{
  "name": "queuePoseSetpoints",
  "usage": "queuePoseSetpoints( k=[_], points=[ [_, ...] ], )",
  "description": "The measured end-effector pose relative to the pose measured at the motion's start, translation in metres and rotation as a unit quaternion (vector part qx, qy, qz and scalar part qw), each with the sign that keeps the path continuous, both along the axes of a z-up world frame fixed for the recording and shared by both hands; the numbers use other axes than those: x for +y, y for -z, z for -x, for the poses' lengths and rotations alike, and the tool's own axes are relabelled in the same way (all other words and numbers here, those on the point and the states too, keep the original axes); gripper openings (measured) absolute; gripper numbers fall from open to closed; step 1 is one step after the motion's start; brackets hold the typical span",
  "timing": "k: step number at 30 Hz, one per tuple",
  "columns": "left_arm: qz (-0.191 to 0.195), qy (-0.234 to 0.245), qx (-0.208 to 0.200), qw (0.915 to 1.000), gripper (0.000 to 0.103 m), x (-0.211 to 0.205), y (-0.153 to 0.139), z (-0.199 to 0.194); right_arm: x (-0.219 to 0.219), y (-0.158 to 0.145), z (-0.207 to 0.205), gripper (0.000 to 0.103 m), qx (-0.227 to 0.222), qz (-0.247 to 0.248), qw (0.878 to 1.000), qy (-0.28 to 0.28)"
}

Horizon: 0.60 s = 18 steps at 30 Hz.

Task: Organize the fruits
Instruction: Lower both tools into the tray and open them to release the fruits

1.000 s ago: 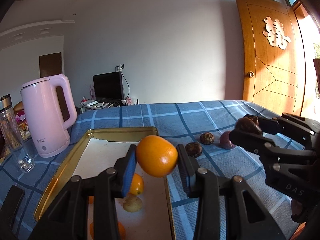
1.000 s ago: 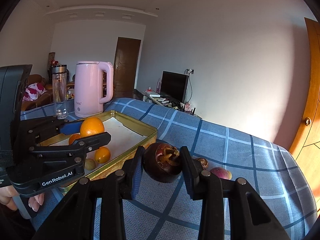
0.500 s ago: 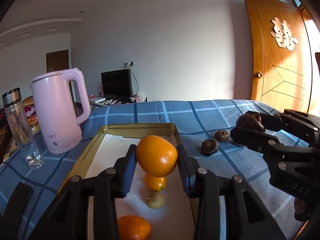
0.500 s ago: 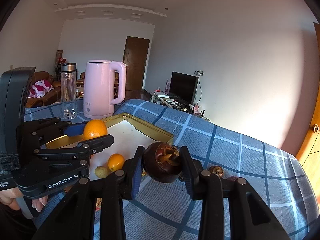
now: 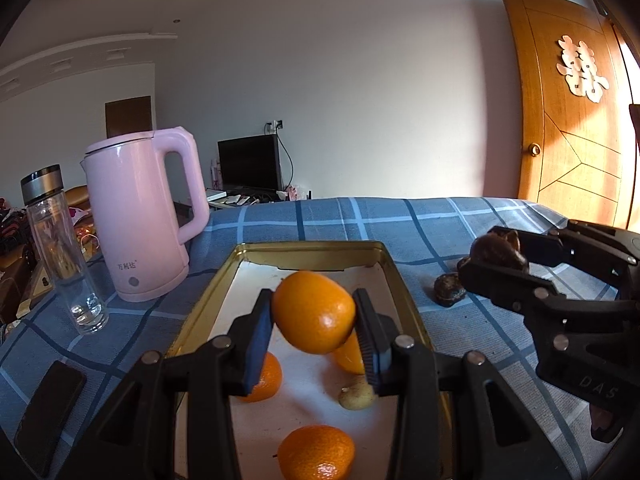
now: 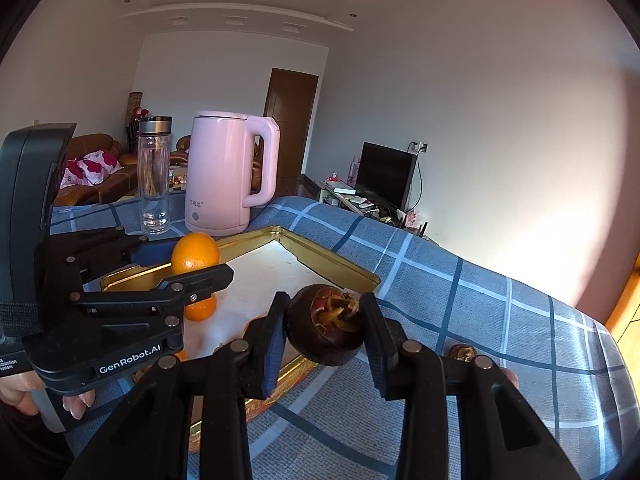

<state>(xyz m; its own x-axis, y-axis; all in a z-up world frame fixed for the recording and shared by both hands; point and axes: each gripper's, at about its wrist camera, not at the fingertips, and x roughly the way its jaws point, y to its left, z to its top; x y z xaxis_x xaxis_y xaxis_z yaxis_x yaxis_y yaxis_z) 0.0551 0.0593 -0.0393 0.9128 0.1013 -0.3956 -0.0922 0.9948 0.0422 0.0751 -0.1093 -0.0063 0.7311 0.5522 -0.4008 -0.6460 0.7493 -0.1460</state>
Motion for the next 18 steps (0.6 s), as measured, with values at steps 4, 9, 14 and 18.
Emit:
queuePoseSetpoints(
  k=[4, 9, 14, 18],
  points=[
    [0.002, -0.009, 0.004, 0.9999, 0.041, 0.009, 0.002, 0.001, 0.01, 0.003, -0.002, 0.037, 0.005, 0.003, 1.0, -0.009],
    [0.003, -0.018, 0.008, 0.9998, 0.041, 0.02, 0.004, 0.002, 0.023, 0.006, -0.002, 0.037, 0.01, 0.009, 1.0, -0.022],
    [0.002, -0.026, 0.015, 0.9995, 0.041, 0.031, 0.006, 0.002, 0.036, 0.01, -0.002, 0.037, 0.017, 0.014, 0.999, -0.033],
    [0.003, -0.033, 0.023, 0.9992, 0.041, 0.04, 0.01, 0.003, 0.044, 0.014, -0.001, 0.037, 0.023, 0.021, 0.999, -0.041]
  ],
)
